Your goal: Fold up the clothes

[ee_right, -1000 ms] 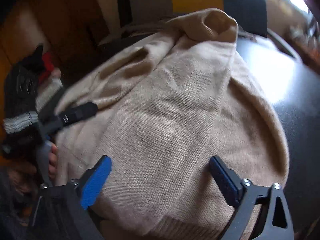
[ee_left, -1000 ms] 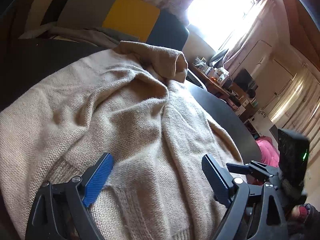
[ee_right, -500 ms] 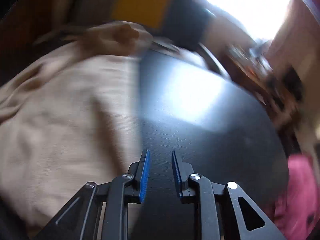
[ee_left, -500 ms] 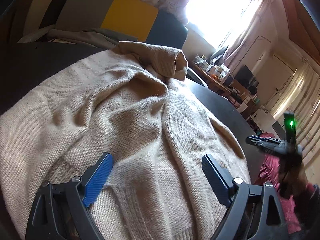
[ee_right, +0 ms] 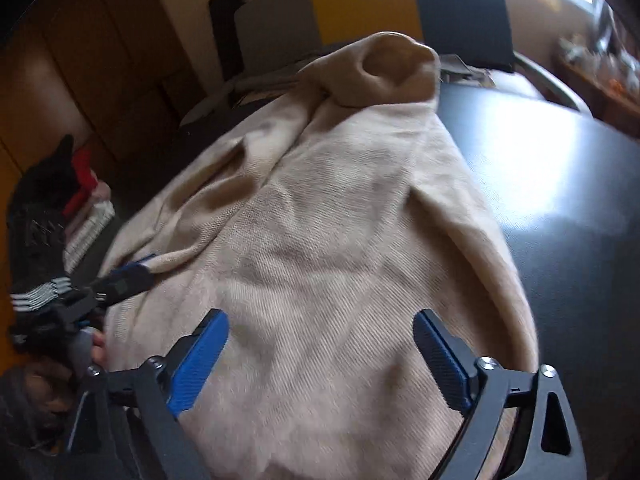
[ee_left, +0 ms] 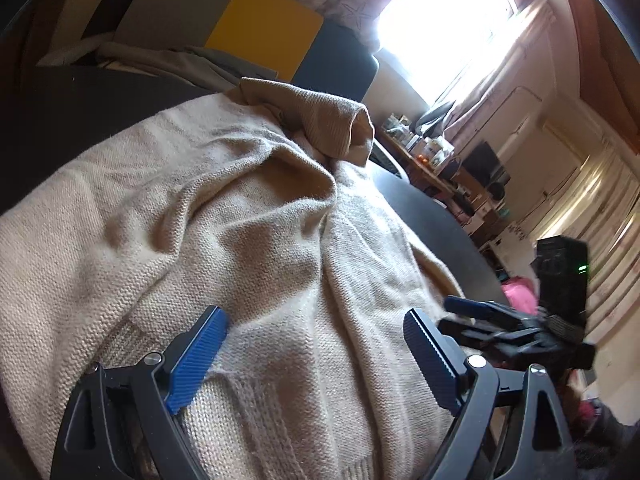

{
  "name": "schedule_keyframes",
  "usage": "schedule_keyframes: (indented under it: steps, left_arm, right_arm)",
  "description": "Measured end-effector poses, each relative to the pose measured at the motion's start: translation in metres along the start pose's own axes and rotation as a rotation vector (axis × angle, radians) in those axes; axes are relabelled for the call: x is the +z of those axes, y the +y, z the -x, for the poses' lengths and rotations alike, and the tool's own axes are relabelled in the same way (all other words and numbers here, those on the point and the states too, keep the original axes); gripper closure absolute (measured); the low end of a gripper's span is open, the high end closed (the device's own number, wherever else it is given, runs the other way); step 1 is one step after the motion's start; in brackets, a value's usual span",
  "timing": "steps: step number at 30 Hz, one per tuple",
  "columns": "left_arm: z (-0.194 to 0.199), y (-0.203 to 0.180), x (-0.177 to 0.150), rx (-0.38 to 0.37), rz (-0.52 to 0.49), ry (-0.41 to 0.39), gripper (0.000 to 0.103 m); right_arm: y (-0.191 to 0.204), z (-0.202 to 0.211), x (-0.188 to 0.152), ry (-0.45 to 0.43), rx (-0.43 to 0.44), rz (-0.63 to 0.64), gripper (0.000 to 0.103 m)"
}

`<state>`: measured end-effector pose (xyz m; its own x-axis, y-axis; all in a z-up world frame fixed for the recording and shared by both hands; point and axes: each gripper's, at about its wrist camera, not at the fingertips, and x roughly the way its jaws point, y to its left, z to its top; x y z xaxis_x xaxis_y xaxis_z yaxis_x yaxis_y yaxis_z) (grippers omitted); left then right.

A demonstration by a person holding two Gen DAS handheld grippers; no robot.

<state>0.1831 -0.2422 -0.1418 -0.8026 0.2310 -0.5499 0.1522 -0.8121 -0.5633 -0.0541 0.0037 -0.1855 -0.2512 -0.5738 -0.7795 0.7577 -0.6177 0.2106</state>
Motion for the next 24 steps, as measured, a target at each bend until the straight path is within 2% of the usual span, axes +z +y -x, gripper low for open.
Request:
schedule_keyframes:
  steps: [6,11,15,16,18,20,23,24]
  left_arm:
    - [0.0,0.0,0.0,-0.008,-0.002,-0.01,0.011]
    - [0.0,0.001,0.0,-0.014,-0.004,-0.018,0.011]
    - [0.0,-0.001,-0.002,-0.008,-0.011,-0.017,0.011]
    - [0.0,-0.002,-0.003,-0.007,-0.012,-0.017,0.011]
    - [0.0,-0.002,-0.004,-0.003,-0.014,-0.018,0.011]
    - [0.0,-0.003,-0.004,0.003,-0.013,-0.016,0.011]
    - [-0.001,-0.004,-0.004,0.01,-0.015,-0.011,0.011]
    - [-0.001,-0.004,-0.004,0.011,-0.015,-0.009,0.011]
  right_arm:
    - [0.028,-0.031,0.004,0.045,-0.051,0.086,0.0]
    - [0.047,-0.04,-0.003,0.073,-0.207,0.168,0.0]
    - [0.042,-0.035,-0.008,0.056,-0.2,0.13,0.0]
    - [0.041,-0.033,-0.008,0.053,-0.202,0.125,0.004]
    - [0.039,-0.028,-0.008,0.042,-0.203,0.119,0.019]
    - [0.037,-0.019,-0.008,0.023,-0.184,0.107,0.046]
    - [0.031,-0.013,-0.008,0.019,-0.157,0.083,0.069]
    - [0.029,-0.011,-0.007,0.018,-0.148,0.074,0.073]
